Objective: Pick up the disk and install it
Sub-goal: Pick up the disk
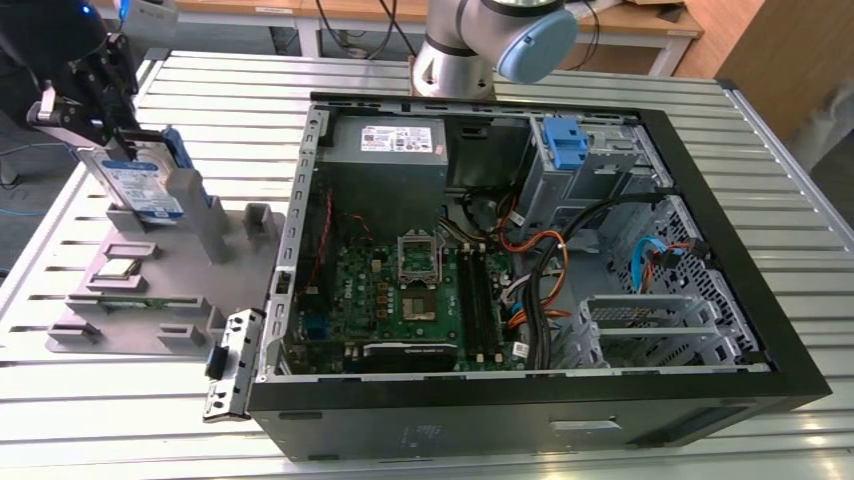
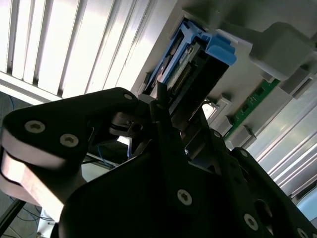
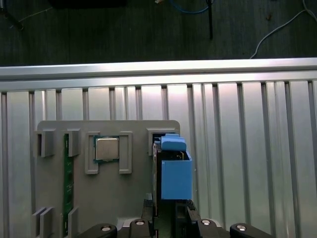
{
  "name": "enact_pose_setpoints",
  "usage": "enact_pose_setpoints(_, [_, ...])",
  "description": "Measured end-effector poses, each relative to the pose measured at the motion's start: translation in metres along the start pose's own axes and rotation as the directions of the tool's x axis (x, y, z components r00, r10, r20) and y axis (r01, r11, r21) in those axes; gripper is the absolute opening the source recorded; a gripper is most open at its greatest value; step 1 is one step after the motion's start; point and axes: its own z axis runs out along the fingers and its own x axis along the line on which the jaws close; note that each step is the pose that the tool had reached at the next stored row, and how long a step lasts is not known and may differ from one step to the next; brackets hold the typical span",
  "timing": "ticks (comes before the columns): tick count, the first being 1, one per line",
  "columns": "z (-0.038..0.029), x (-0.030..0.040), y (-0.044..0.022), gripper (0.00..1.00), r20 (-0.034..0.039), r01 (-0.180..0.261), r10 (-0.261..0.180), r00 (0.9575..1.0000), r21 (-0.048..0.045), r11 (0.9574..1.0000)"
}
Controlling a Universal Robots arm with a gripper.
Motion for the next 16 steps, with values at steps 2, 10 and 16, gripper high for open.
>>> enact_pose_setpoints(2, [-0.0017, -0.0001, 0.0000, 0.35, 0.0003, 0.000, 0.000, 1.0000, 0.0005, 1.0000])
enact_pose_setpoints(10, [-0.0017, -0.0001, 0.0000, 0.35, 0.0003, 0.000, 0.000, 1.0000, 0.0005, 1.0000])
enact_pose_setpoints(16, [-0.0019, -0.0001, 0.0000, 0.35, 0.0003, 0.000, 0.000, 1.0000, 0.0005, 1.0000])
